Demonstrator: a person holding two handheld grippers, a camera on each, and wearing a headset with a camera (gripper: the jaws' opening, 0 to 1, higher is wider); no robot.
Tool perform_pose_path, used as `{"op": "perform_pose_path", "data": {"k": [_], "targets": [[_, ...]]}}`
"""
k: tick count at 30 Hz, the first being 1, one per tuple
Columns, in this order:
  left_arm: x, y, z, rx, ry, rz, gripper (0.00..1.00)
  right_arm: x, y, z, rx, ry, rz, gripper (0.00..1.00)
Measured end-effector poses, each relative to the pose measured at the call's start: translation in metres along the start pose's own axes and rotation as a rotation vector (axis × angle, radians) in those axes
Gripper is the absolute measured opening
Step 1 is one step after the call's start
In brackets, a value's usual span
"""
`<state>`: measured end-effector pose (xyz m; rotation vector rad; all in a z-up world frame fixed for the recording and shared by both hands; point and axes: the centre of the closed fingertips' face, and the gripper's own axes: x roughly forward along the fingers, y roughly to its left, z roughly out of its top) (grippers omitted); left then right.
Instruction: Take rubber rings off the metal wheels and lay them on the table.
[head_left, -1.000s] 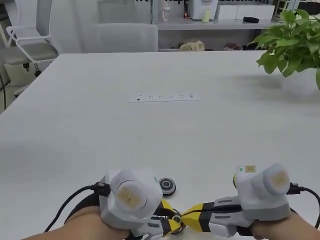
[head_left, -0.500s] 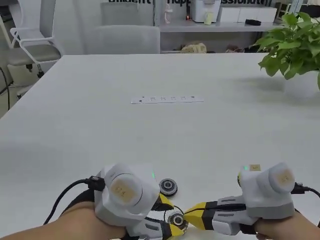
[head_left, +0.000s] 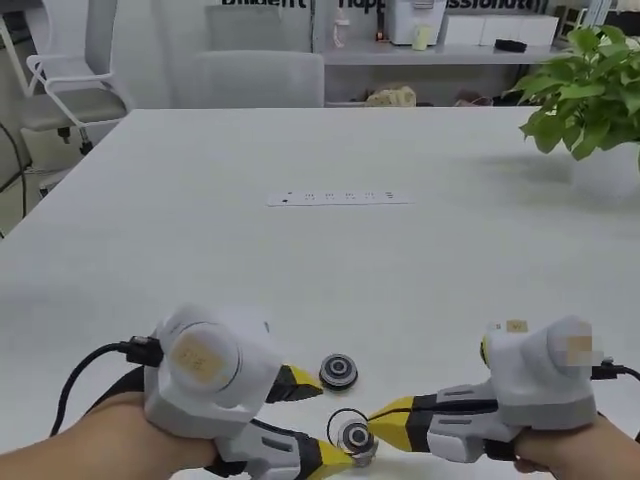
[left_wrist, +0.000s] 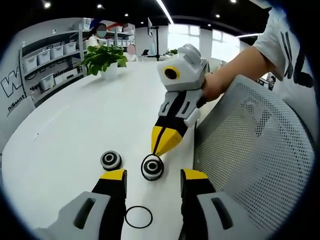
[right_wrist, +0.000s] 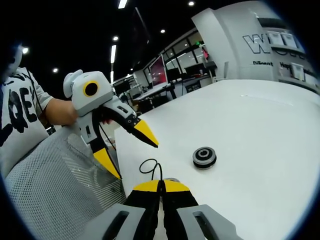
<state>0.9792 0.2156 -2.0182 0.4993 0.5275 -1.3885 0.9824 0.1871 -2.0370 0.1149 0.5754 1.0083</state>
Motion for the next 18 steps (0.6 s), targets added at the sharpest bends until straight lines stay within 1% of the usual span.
{"op": "perform_pose_path", "data": {"k": [3,7,12,16,18], "targets": [[-0.007,0.003,0.000,0.004,-0.007,0.018,0.41,0.000,0.002,0.003,-0.006,-0.003,0.005,0.00],[-0.016,0.005,0.000,-0.019,-0.021,0.029,0.46,0.000,0.005,0.007,-0.013,-0.006,0.012,0.00],[-0.026,0.008,-0.004,-0.040,-0.025,0.048,0.49,0.000,0.006,0.011,-0.020,-0.005,0.019,0.00],[-0.032,0.012,-0.006,-0.061,-0.034,0.066,0.54,0.000,0.006,0.018,-0.023,-0.013,0.022,0.00],[-0.035,0.014,-0.006,-0.069,-0.040,0.071,0.55,0.001,0.006,0.021,-0.033,-0.012,0.025,0.00]]}}
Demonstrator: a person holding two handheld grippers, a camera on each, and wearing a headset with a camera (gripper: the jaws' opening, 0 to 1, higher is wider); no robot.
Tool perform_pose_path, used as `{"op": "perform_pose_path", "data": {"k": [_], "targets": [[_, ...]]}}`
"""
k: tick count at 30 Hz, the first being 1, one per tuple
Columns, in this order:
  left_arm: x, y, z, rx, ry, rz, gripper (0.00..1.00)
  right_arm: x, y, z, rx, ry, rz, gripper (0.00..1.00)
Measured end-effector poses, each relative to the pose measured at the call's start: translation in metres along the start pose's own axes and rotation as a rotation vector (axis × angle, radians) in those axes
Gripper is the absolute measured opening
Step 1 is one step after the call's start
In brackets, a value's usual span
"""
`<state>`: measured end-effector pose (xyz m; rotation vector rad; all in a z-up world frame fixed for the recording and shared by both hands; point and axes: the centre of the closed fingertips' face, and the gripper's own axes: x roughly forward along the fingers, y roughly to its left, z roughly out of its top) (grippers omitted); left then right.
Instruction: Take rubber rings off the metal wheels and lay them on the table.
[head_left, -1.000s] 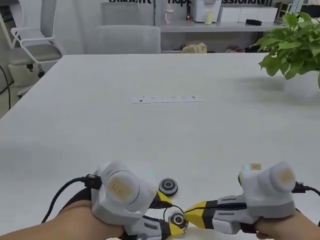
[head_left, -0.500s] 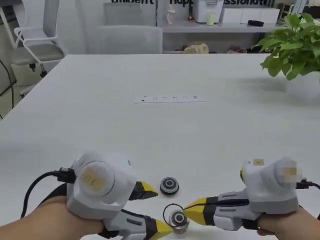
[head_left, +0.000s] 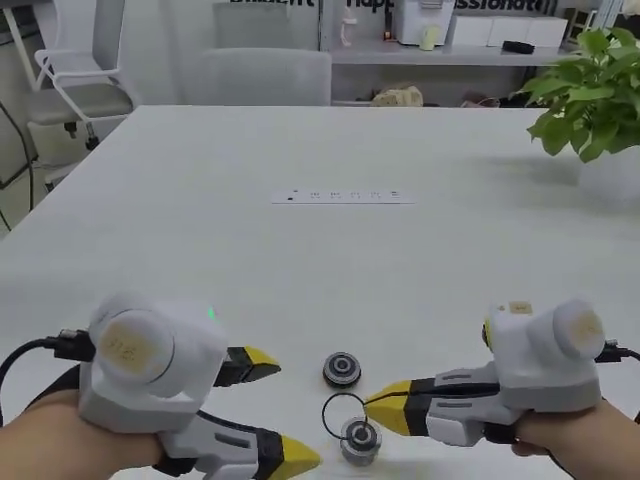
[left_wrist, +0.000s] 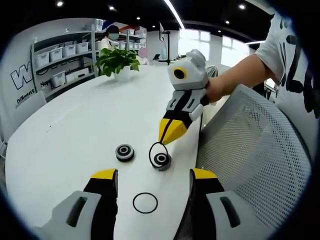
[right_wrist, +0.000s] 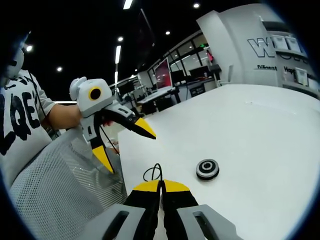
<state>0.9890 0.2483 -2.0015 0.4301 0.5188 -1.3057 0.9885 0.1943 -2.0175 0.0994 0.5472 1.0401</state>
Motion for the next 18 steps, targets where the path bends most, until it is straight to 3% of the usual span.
{"op": "perform_pose_path", "data": {"k": [7,18], "targets": [[-0.010,0.008,0.001,-0.040,-0.024,0.023,0.58,0.002,0.000,0.006,-0.018,0.008,0.009,0.00],[-0.024,0.014,-0.008,-0.068,-0.025,0.048,0.64,0.011,-0.002,0.013,-0.028,0.019,0.024,0.00]]}}
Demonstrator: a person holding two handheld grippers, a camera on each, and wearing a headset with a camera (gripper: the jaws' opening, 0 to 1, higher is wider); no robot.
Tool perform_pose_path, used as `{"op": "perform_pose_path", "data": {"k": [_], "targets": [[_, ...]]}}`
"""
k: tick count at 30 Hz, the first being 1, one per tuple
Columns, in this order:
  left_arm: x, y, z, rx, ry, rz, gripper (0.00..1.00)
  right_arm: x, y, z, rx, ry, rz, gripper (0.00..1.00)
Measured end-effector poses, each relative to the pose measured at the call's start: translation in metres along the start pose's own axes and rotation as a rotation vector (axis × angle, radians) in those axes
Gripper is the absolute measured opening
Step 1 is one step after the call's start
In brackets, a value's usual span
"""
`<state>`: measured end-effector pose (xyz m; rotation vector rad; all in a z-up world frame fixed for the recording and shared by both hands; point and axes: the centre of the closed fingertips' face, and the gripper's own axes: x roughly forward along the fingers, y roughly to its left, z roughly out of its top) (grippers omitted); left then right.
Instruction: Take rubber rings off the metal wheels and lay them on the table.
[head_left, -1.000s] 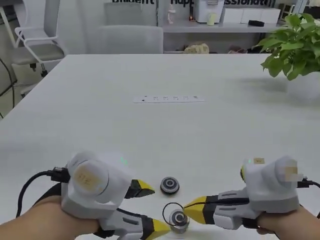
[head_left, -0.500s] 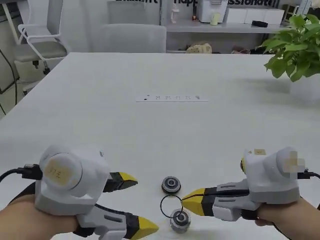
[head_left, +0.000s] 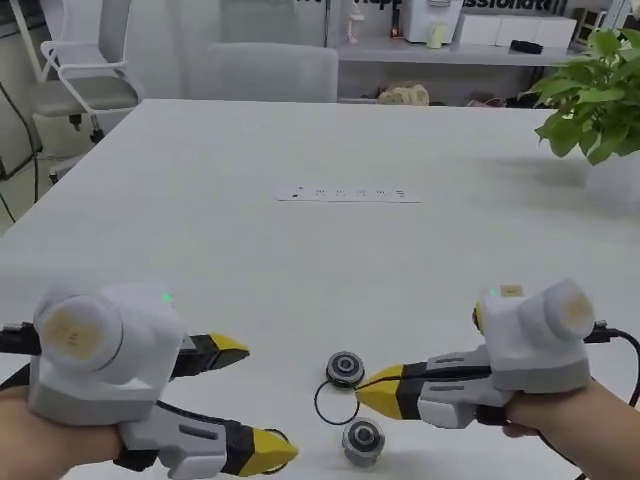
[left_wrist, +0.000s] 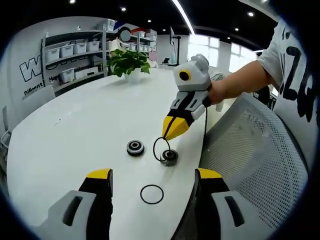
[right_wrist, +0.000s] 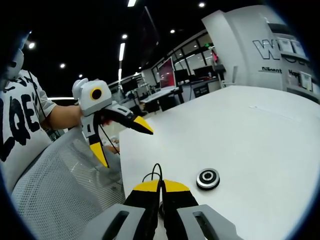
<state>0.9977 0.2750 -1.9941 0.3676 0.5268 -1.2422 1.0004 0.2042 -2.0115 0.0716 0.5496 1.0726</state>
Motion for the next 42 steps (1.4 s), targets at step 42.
{"op": "perform_pose_path", "data": {"k": [42], "targets": [[-0.022,0.010,-0.027,-0.073,0.017,0.049,0.71,0.066,0.013,-0.023,-0.062,0.179,0.113,0.00]]}}
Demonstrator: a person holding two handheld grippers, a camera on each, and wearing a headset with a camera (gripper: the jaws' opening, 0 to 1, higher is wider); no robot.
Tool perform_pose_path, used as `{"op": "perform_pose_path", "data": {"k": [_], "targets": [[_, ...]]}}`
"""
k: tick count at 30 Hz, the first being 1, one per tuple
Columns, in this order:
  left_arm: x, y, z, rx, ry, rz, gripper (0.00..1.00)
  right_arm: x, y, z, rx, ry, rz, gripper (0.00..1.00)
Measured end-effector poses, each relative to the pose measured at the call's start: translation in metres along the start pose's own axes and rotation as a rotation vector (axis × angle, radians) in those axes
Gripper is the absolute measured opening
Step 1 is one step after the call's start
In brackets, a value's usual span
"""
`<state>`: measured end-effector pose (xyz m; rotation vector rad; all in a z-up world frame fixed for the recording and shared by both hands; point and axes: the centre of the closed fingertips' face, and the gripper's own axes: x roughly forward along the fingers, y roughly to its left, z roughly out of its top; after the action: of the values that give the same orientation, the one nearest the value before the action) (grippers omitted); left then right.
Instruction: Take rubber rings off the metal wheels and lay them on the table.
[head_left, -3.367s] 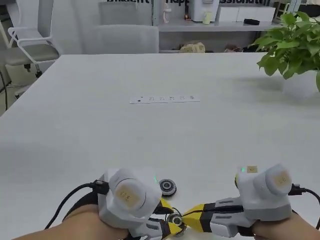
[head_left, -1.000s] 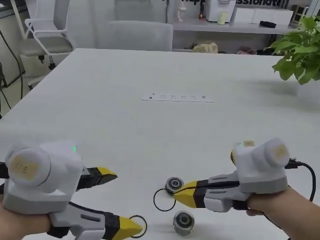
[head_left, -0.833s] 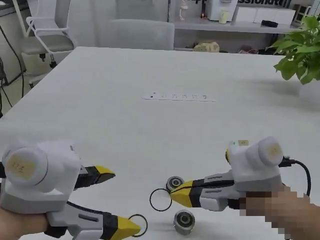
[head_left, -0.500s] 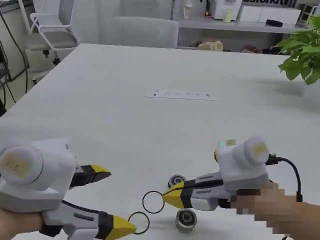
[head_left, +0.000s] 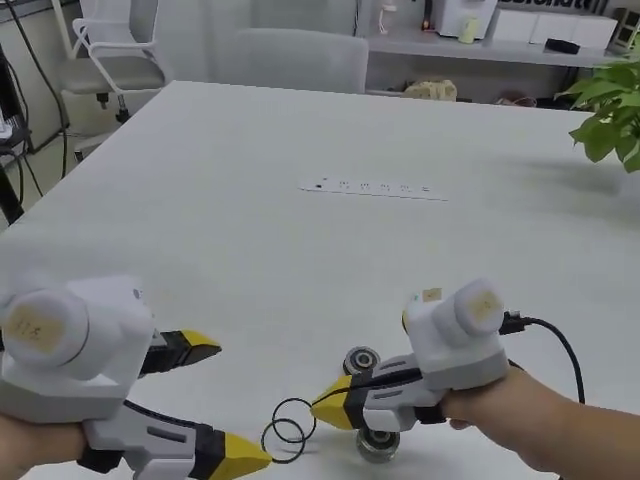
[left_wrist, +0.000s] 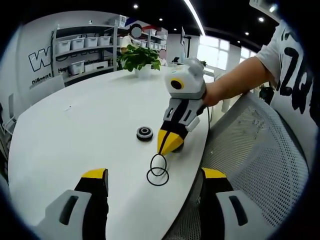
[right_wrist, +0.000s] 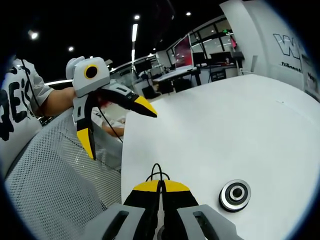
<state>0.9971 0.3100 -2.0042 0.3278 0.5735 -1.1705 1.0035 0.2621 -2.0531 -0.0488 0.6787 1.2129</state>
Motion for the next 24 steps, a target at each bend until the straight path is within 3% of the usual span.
{"op": "perform_pose_path", "data": {"k": [10,24], "targets": [[0.002,-0.002,-0.003,-0.005,0.010,-0.009,0.71,0.010,0.006,-0.005,0.020,0.021,0.029,0.00],[0.004,-0.002,-0.007,-0.012,0.025,-0.017,0.71,0.019,-0.002,-0.014,-0.004,0.062,-0.010,0.00]]}}
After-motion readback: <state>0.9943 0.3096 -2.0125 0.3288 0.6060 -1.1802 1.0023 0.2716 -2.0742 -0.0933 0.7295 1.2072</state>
